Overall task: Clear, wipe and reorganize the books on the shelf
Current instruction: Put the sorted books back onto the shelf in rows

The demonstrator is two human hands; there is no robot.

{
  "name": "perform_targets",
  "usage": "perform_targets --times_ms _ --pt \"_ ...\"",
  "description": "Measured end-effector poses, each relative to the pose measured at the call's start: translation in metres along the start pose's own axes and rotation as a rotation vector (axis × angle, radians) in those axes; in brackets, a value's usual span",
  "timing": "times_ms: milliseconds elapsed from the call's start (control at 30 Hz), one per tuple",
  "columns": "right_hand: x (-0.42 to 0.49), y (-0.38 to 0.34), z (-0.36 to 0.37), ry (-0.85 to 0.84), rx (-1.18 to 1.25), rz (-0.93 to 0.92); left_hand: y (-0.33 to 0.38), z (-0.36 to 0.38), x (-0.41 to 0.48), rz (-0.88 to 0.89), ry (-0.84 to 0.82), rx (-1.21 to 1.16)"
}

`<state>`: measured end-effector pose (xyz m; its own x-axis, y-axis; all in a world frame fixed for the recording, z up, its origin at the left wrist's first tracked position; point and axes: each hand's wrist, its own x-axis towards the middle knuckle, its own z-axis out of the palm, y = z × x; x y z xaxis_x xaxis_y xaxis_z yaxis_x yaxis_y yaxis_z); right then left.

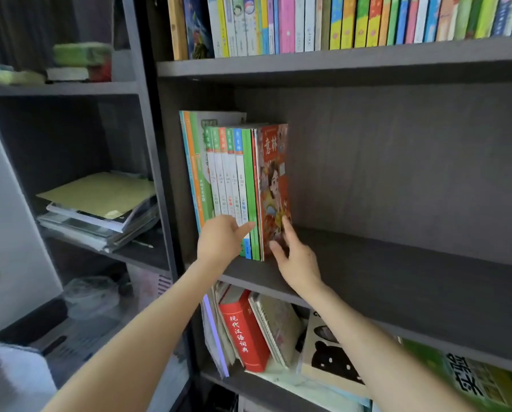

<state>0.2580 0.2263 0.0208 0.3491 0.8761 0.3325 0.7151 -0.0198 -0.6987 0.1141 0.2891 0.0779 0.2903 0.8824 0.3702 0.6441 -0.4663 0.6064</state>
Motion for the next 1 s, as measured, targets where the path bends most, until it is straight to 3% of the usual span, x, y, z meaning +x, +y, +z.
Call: perform_targets --times_ms 167,233,367,467,667,867,1000 --pt "-0.073 0.012 -0.032 0.263 -0.003 -0.192 -0.016 -0.006 -0.038 -0.008 0.050 -0.066" --pt "-0.102 0.024 -0.047 0.241 0.002 -0.252 -0.017 0.002 -0.061 -0.032 0.057 -0.073" --pt "-0.147 0.054 -0.069 -0.114 0.013 -0.190 -0.015 0.027 -0.113 -0.116 0.006 -0.032" --pt "-0.180 0.084 -0.075 -0.287 -0.082 -0.169 -0.009 0.053 -0.164 -0.195 -0.079 -0.029" --pt "-0.249 0.140 -0.050 -0.673 0.092 0.053 -0.019 0.085 -0.283 -0.439 -0.144 -0.071" --pt "-0.337 0.180 0.009 -0.930 0.142 0.319 -0.066 0.098 -0.403 -0.663 -0.259 0.004" --pt "-0.384 0.182 0.043 -1.072 0.061 0.356 -0.102 0.088 -0.465 -0.791 -0.277 0.055"
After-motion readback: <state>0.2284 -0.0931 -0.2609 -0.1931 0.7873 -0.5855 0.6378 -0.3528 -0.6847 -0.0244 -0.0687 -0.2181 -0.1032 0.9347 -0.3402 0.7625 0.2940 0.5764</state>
